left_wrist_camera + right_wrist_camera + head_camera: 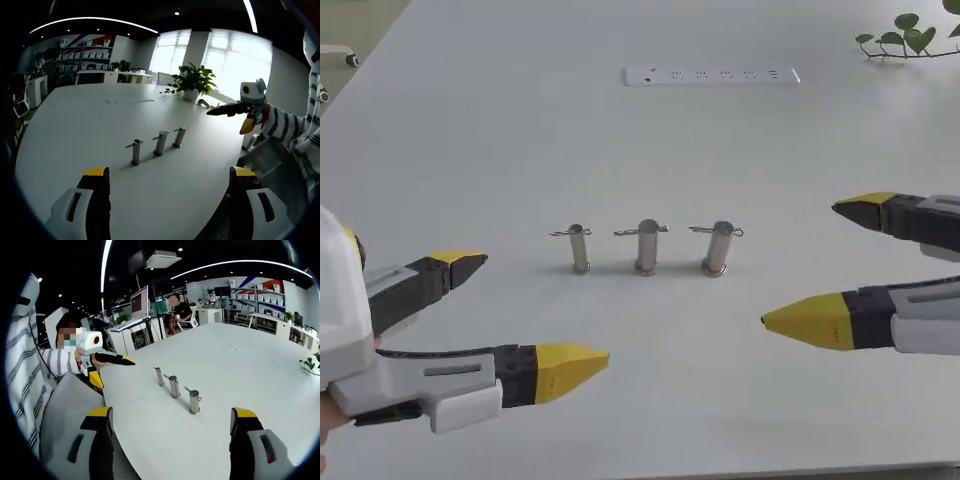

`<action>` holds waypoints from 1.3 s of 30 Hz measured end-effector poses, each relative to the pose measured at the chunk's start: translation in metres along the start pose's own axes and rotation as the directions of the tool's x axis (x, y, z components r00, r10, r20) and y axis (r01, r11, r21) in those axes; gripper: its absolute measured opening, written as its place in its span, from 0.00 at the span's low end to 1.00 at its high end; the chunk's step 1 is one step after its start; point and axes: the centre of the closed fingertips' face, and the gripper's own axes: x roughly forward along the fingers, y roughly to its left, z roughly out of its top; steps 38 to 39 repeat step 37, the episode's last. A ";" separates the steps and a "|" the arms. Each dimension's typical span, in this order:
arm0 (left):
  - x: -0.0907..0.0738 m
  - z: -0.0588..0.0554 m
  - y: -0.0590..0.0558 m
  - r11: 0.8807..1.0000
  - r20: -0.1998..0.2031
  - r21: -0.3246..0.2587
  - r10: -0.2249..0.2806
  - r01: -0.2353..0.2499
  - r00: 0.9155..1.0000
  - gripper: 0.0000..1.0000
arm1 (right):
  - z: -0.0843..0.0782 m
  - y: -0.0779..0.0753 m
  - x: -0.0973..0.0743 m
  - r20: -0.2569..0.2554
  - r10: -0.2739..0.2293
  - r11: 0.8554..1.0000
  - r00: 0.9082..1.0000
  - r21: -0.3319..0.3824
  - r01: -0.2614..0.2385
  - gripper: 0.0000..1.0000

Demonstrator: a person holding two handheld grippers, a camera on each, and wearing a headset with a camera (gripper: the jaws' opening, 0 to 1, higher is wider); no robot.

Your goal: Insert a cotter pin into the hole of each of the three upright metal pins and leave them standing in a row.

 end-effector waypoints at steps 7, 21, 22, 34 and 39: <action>0.002 -0.007 0.007 0.997 0.006 -0.071 0.020 -0.020 1.000 0.99 | 0.017 0.005 0.000 0.114 0.000 0.991 0.993 0.135 -0.015 0.96; -0.007 -0.002 0.017 0.994 -0.009 -0.094 0.058 -0.059 0.998 0.99 | -0.030 0.015 0.006 -0.047 0.018 0.985 0.999 0.170 -0.010 0.98; -0.007 -0.002 0.016 0.994 -0.011 -0.095 0.056 -0.057 0.998 0.99 | -0.034 0.015 0.005 -0.054 0.023 0.984 0.998 0.177 -0.013 0.98; 0.002 -0.009 0.007 0.996 -0.077 -0.088 0.016 -0.023 0.997 0.99 | -0.040 -0.005 0.000 -0.062 -0.033 0.974 0.998 0.224 0.046 0.96; 0.002 -0.008 0.011 0.996 -0.077 -0.089 0.023 -0.030 0.997 0.99 | -0.042 -0.008 0.000 -0.069 -0.038 0.971 0.997 0.232 0.053 0.96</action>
